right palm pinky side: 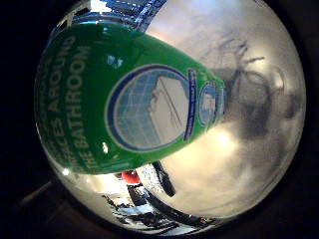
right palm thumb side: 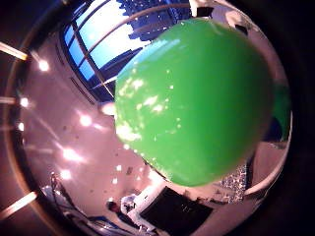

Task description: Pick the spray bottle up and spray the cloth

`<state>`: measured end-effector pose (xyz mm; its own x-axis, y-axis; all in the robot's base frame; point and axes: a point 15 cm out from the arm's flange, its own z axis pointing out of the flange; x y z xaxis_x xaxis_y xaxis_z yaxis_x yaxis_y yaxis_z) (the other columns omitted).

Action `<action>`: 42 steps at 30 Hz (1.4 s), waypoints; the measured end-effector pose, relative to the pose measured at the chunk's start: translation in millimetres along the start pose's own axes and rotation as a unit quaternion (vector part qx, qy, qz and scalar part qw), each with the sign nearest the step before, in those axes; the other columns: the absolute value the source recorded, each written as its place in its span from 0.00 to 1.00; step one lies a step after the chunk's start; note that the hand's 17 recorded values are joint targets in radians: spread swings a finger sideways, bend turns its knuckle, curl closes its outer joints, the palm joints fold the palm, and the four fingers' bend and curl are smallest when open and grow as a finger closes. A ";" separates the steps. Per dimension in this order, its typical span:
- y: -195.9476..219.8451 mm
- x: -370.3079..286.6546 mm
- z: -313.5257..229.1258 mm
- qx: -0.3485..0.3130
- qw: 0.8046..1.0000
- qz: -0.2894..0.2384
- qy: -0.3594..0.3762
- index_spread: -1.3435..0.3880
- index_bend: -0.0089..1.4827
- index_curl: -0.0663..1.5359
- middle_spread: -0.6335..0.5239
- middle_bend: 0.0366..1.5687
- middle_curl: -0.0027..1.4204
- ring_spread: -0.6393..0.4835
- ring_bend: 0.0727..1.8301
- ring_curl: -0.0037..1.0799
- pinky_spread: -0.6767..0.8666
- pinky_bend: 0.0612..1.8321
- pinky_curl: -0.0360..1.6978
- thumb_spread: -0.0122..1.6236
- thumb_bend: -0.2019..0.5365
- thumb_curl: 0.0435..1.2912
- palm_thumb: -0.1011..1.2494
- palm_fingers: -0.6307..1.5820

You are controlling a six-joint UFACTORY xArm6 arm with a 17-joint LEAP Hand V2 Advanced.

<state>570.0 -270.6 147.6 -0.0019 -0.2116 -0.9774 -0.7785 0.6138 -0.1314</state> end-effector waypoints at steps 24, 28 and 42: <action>-3.5 18.1 22.9 -0.004 0.999 -0.004 0.050 0.42 0.58 0.77 0.18 0.70 0.86 0.31 0.79 0.80 0.30 0.85 0.50 0.54 0.25 0.24 0.69 0.63; -8.4 15.0 18.5 0.004 0.999 -0.008 0.052 0.44 0.63 0.80 0.21 0.74 0.85 0.31 0.79 0.82 0.32 0.84 0.53 0.54 0.24 0.24 0.70 0.65; -17.5 -3.5 13.1 0.015 0.999 -0.018 0.047 0.51 0.69 0.79 0.31 0.81 0.78 0.33 0.76 0.85 0.36 0.73 0.65 0.57 0.26 0.29 0.81 0.72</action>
<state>591.8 -270.6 151.2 -0.0348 -0.3026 -0.9525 -0.7595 0.6275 -0.1716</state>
